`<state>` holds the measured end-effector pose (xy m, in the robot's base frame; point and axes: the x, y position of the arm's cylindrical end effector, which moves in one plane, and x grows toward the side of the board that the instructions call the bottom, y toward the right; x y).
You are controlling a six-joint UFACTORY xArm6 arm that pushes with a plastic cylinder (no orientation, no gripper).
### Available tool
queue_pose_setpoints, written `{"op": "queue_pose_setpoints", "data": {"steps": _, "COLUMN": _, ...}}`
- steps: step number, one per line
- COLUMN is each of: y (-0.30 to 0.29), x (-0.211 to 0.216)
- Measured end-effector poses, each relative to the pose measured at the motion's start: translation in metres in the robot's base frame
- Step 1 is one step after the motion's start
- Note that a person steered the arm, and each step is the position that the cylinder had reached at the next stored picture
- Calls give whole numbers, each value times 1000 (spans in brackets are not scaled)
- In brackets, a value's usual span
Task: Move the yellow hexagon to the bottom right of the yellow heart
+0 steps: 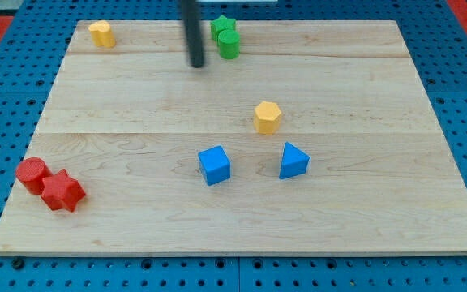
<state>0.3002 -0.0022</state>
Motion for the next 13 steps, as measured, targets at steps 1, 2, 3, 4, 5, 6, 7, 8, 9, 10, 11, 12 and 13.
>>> {"op": "queue_pose_setpoints", "data": {"steps": 1, "y": 115, "x": 24}}
{"op": "queue_pose_setpoints", "data": {"steps": 2, "y": 125, "x": 102}}
{"op": "queue_pose_setpoints", "data": {"steps": 3, "y": 80, "x": 106}}
{"op": "queue_pose_setpoints", "data": {"steps": 4, "y": 76, "x": 119}}
{"op": "queue_pose_setpoints", "data": {"steps": 5, "y": 102, "x": 138}}
{"op": "queue_pose_setpoints", "data": {"steps": 6, "y": 69, "x": 161}}
{"op": "queue_pose_setpoints", "data": {"steps": 7, "y": 0, "x": 119}}
{"op": "queue_pose_setpoints", "data": {"steps": 8, "y": -58, "x": 70}}
{"op": "queue_pose_setpoints", "data": {"steps": 9, "y": -16, "x": 100}}
{"op": "queue_pose_setpoints", "data": {"steps": 10, "y": 40, "x": 165}}
{"op": "queue_pose_setpoints", "data": {"steps": 11, "y": 95, "x": 106}}
{"op": "queue_pose_setpoints", "data": {"steps": 12, "y": 24, "x": 92}}
{"op": "queue_pose_setpoints", "data": {"steps": 13, "y": -71, "x": 98}}
